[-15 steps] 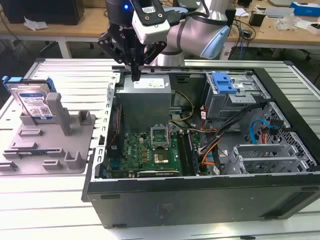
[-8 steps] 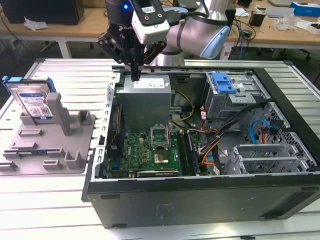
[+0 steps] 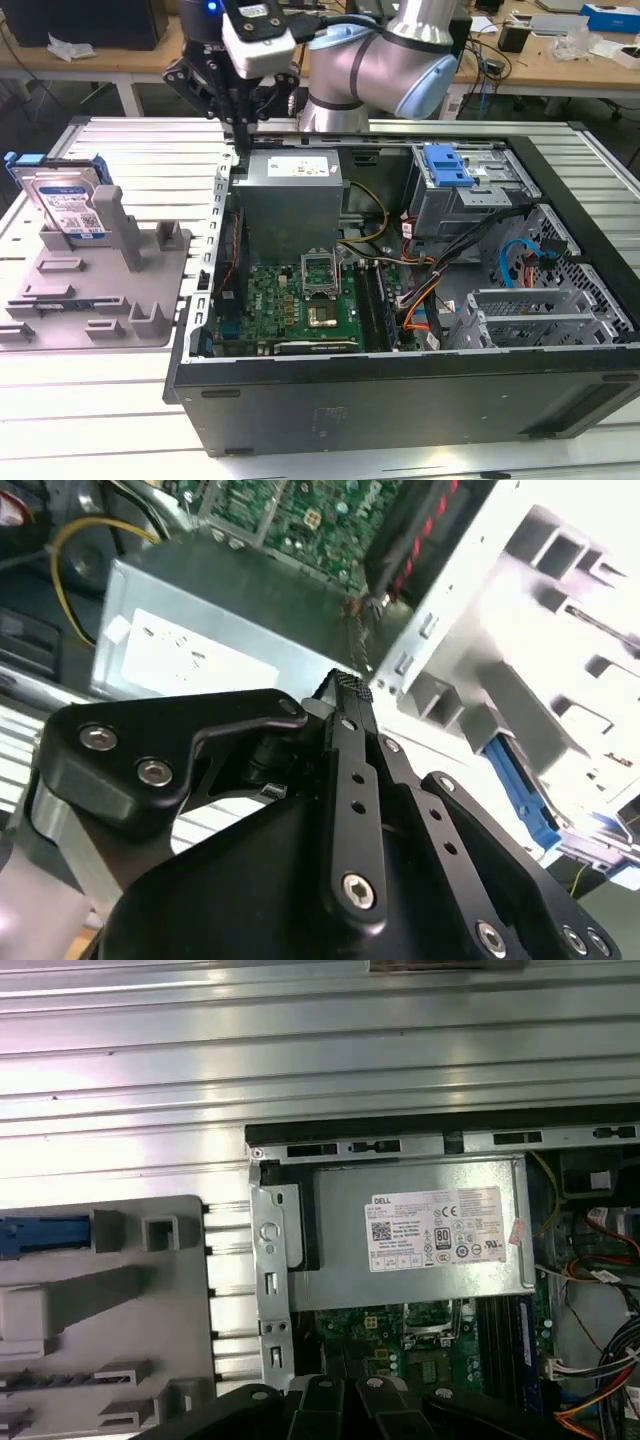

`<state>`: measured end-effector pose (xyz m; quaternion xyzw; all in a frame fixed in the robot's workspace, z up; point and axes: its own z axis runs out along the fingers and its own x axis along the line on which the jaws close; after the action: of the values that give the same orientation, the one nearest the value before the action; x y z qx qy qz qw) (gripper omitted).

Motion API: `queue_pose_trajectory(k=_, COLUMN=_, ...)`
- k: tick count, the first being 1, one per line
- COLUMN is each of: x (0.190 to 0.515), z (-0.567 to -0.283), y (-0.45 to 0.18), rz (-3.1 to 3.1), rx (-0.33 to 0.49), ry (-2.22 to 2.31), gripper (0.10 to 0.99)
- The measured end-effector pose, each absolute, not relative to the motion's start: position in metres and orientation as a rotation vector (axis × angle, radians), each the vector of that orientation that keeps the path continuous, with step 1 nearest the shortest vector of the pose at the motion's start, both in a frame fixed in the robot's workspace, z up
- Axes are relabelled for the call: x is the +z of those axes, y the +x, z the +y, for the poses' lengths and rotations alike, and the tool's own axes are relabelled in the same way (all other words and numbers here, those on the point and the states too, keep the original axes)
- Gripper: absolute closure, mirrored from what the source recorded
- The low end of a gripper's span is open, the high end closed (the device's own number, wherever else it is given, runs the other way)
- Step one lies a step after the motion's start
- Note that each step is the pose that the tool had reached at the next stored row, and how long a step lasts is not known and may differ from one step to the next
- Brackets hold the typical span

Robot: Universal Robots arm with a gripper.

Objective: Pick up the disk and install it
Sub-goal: 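Reach for the disk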

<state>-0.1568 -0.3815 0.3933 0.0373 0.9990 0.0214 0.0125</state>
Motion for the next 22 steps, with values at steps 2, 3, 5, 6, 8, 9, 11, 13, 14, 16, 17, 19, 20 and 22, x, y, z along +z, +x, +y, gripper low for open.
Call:
queue_pose_trajectory(k=2, x=0.393, z=-0.377, y=-0.166, rz=3.114, rx=0.065, ry=0.117, gripper=0.98)
queue_pose_trajectory(k=3, x=0.393, z=-0.374, y=-0.174, rz=3.114, rx=0.064, ry=0.117, gripper=0.98)
queue_pose_trajectory(k=5, x=0.393, z=-0.37, y=-0.191, rz=3.114, rx=0.061, ry=0.117, gripper=0.98)
queue_pose_trajectory(k=6, x=0.393, z=-0.368, y=-0.196, rz=3.114, rx=0.061, ry=0.116, gripper=0.98)
queue_pose_trajectory(k=8, x=0.393, z=-0.365, y=-0.205, rz=3.114, rx=0.06, ry=0.117, gripper=0.98)
queue_pose_trajectory(k=9, x=0.393, z=-0.363, y=-0.208, rz=3.114, rx=0.06, ry=0.116, gripper=0.98)
queue_pose_trajectory(k=11, x=0.393, z=-0.36, y=-0.218, rz=3.114, rx=0.059, ry=0.117, gripper=0.98)
queue_pose_trajectory(k=13, x=0.393, z=-0.356, y=-0.229, rz=3.114, rx=0.057, ry=0.117, gripper=0.98)
queue_pose_trajectory(k=14, x=0.393, z=-0.353, y=-0.237, rz=3.114, rx=0.055, ry=0.116, gripper=0.98)
queue_pose_trajectory(k=16, x=0.393, z=-0.348, y=-0.248, rz=3.114, rx=0.053, ry=0.116, gripper=0.98)
queue_pose_trajectory(k=17, x=0.393, z=-0.346, y=-0.252, rz=3.114, rx=0.053, ry=0.116, gripper=0.98)
queue_pose_trajectory(k=19, x=0.393, z=-0.343, y=-0.26, rz=3.114, rx=0.051, ry=0.116, gripper=0.98)
queue_pose_trajectory(k=20, x=0.393, z=-0.342, y=-0.264, rz=3.114, rx=0.051, ry=0.116, gripper=0.98)
queue_pose_trajectory(k=22, x=0.393, z=-0.337, y=-0.278, rz=3.114, rx=0.05, ry=0.116, gripper=0.98)
